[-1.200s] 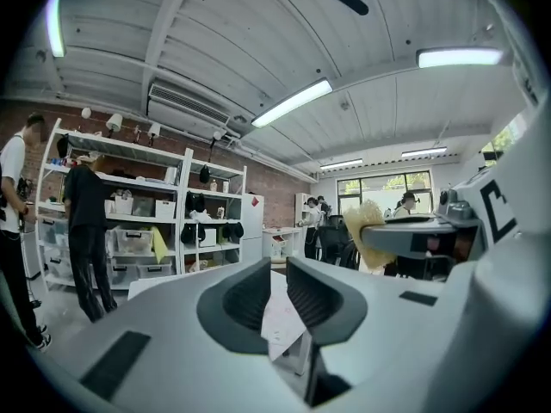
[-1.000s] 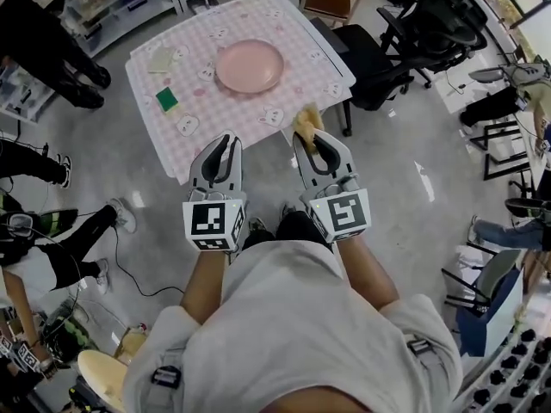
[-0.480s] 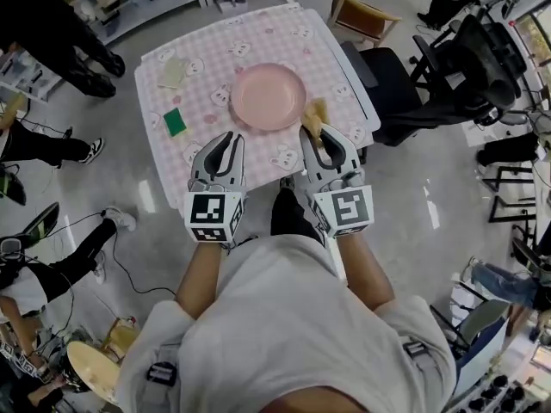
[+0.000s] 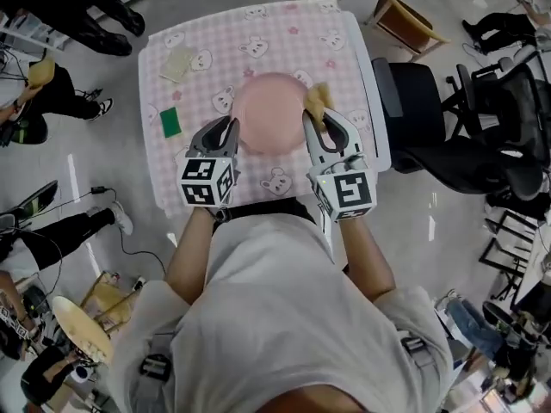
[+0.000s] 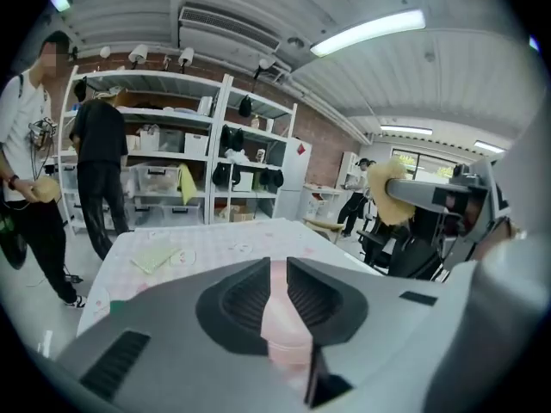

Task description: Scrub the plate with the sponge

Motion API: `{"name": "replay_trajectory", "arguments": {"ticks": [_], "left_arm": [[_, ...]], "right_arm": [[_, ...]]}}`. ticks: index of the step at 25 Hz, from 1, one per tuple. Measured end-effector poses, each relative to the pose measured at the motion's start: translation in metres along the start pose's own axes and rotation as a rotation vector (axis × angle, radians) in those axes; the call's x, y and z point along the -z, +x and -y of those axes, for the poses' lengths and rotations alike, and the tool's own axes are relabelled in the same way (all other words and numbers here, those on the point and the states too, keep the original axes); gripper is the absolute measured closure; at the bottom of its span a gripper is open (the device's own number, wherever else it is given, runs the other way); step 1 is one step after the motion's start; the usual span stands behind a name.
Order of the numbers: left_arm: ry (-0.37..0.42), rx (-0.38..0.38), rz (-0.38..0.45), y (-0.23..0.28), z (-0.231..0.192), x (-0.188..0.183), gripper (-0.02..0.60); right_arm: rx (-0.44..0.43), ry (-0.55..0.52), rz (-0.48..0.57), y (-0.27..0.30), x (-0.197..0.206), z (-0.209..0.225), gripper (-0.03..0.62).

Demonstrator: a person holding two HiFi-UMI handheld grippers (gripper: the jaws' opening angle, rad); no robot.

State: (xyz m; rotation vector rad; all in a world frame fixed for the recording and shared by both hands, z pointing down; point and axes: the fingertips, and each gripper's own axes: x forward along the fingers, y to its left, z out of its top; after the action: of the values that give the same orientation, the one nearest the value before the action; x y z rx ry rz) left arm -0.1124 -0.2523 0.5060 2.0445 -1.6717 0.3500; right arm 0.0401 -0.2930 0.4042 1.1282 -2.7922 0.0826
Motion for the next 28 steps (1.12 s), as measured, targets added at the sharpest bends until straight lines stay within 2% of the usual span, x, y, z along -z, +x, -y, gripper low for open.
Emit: {"name": "replay_trajectory", "arguments": {"ticks": [3, 7, 9, 15, 20, 25, 28], "left_arm": [[0.008, -0.044, -0.069, 0.021, -0.013, 0.013, 0.508], [0.029, -0.065, -0.152, 0.034, -0.027, 0.032, 0.506], [0.002, -0.059, -0.192, 0.042, -0.037, 0.046, 0.505], [-0.142, -0.008, -0.306, 0.076, -0.060, 0.089, 0.497], [-0.169, 0.019, -0.382, 0.101, -0.071, 0.107, 0.480], [-0.253, 0.060, -0.425, 0.112, -0.073, 0.124, 0.474], [-0.277, 0.081, -0.444, 0.119, -0.074, 0.127, 0.474]], "right_arm": [[-0.044, 0.020, -0.049, 0.022, 0.024, 0.011, 0.531], [-0.102, 0.057, -0.115, 0.042, 0.052, 0.009, 0.530], [-0.118, 0.062, -0.152, 0.051, 0.067, 0.003, 0.530], [-0.133, 0.081, -0.276, 0.071, 0.106, -0.009, 0.530], [-0.134, 0.100, -0.337, 0.083, 0.131, -0.005, 0.530], [-0.133, 0.094, -0.384, 0.088, 0.147, -0.005, 0.530], [-0.137, 0.108, -0.418, 0.091, 0.152, -0.007, 0.530]]}}
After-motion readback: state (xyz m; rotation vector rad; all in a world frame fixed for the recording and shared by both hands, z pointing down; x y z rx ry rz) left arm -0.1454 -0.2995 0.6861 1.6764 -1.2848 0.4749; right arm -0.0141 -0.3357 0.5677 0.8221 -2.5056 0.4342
